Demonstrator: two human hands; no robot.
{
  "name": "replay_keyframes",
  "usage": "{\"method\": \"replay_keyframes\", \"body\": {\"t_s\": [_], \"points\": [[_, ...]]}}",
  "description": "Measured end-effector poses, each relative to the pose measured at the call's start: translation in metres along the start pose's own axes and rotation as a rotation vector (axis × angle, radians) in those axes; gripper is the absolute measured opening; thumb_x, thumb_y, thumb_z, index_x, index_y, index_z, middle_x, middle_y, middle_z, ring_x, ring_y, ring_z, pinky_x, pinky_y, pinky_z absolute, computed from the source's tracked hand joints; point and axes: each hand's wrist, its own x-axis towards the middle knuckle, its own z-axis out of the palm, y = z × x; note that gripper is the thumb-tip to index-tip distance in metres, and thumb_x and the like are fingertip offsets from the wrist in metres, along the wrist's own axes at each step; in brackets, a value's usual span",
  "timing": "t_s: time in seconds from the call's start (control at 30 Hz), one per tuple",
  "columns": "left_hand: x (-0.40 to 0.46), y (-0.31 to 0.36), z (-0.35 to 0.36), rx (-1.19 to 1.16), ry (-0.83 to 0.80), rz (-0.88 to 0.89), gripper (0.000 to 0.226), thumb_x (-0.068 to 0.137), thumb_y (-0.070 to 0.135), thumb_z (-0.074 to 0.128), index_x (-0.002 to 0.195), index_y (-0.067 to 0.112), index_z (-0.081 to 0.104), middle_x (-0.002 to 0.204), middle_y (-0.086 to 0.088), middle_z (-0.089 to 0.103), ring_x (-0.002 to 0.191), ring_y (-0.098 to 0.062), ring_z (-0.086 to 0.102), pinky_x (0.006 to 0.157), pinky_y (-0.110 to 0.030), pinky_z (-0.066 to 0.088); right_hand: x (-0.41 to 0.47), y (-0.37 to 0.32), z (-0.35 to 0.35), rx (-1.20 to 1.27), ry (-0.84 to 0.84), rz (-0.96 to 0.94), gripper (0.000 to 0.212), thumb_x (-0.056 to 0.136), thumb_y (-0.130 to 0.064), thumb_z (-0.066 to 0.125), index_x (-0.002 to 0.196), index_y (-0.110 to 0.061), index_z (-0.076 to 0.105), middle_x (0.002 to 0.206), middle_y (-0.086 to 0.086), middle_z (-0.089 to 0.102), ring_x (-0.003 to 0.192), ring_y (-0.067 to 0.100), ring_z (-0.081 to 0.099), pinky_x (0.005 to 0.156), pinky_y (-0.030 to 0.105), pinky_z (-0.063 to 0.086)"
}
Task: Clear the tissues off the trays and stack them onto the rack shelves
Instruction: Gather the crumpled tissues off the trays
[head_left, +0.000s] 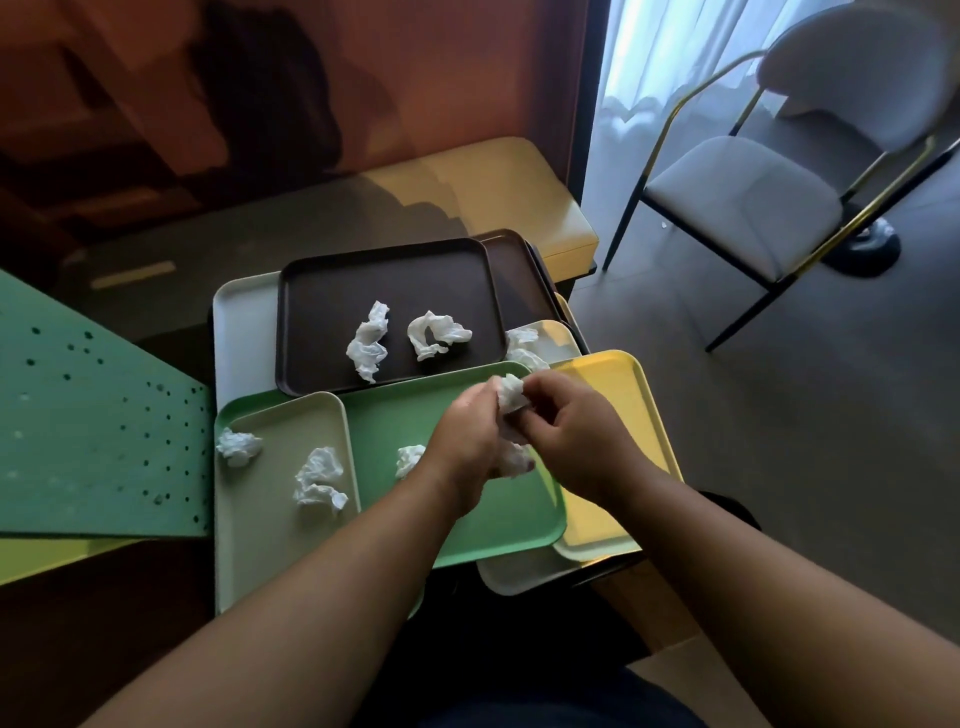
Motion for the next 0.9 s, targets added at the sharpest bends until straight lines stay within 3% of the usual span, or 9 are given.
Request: {"method": "replay_keyframes", "body": {"t_s": [0.07,0.2,0.3,0.37,0.43,0.57,0.77,0.83,0.9], "points": [[0.000,0.008,-0.001,-0.059,-0.052,-0.021,0.039,0.105,0.043,0.042,0.112,0.013,0.065,0.089,-0.012,0.072,0.070,-0.025,0.066,0.065,-0.044,0.060,0.009,-0.001,0.005,-0.018,-0.083,0.001,0.018,0.093,-0.013,0.065,0.107,-0.022,0.073,0.091,-0.007,0.067,0.079,0.011,0.063,0.070,0.028,0.054],[0.008,0.016,-0.011,-0.026,0.015,0.034,0.010,0.107,0.018,0.045,0.107,0.015,0.055,0.089,-0.011,0.063,0.061,-0.018,0.061,0.054,-0.033,0.058,0.029,0.005,0.000,0.069,0.020,0.077,0.023,0.091,-0.013,0.068,0.112,-0.017,0.075,0.114,-0.001,0.057,0.095,0.013,0.058,0.080,0.017,0.052],[0.017,0.017,-0.022,-0.033,0.108,0.068,0.015,0.106,0.009,0.041,0.099,0.014,0.054,0.076,-0.007,0.050,0.050,-0.012,0.046,0.040,-0.020,0.043,0.050,0.029,-0.003,-0.125,0.123,0.273,0.025,0.095,-0.024,0.059,0.112,-0.024,0.077,0.124,-0.004,0.058,0.113,0.015,0.054,0.096,0.029,0.048],[0.020,0.017,-0.029,0.007,0.142,0.079,0.021,0.106,0.007,0.040,0.093,0.016,0.053,0.069,-0.003,0.044,0.044,-0.009,0.036,0.037,-0.015,0.030,0.061,0.040,0.000,-0.262,0.036,0.452,0.032,0.095,-0.037,0.053,0.115,-0.030,0.076,0.124,-0.001,0.064,0.113,0.021,0.059,0.090,0.034,0.052],[0.022,0.013,-0.035,0.065,0.170,0.085,0.021,0.105,0.011,0.041,0.089,0.018,0.051,0.065,-0.001,0.039,0.040,-0.008,0.031,0.037,-0.013,0.025,0.066,0.042,0.004,-0.271,-0.040,0.559,0.035,0.098,-0.038,0.049,0.123,-0.028,0.072,0.121,0.005,0.068,0.102,0.024,0.062,0.076,0.031,0.051],[0.022,0.005,-0.047,0.305,0.257,0.215,0.026,0.095,0.040,0.064,0.083,0.020,0.051,0.059,0.005,0.042,0.047,-0.013,0.034,0.045,-0.025,0.028,0.071,0.034,0.009,-0.266,-0.047,0.550,0.037,0.104,-0.028,0.044,0.132,-0.016,0.066,0.123,0.007,0.068,0.103,0.023,0.058,0.084,0.034,0.048],[0.017,0.006,-0.050,0.246,0.299,0.223,0.048,0.087,0.056,0.057,0.060,0.023,0.037,0.053,0.006,0.031,0.048,-0.017,0.024,0.049,-0.030,0.023,0.069,0.027,0.005,-0.249,0.042,0.529,0.034,0.104,-0.021,0.043,0.113,-0.006,0.073,0.107,0.009,0.072,0.098,0.029,0.063,0.083,0.039,0.053],[0.015,0.006,-0.050,0.172,0.256,0.189,0.036,0.097,0.046,0.050,0.070,0.021,0.049,0.054,0.006,0.034,0.044,-0.014,0.025,0.046,-0.025,0.022,0.065,0.015,0.001,-0.104,0.117,0.448,0.033,0.104,-0.022,0.047,0.120,-0.009,0.073,0.104,0.003,0.070,0.101,0.025,0.064,0.085,0.036,0.052],[0.011,0.009,-0.050,0.064,0.220,0.128,0.022,0.105,0.026,0.042,0.102,0.015,0.061,0.055,0.005,0.038,0.037,-0.009,0.028,0.041,-0.017,0.023,0.059,-0.005,0.000,0.191,0.170,0.386,0.026,0.103,-0.022,0.054,0.112,-0.012,0.076,0.100,0.004,0.073,0.098,0.022,0.067,0.089,0.040,0.054]]}}
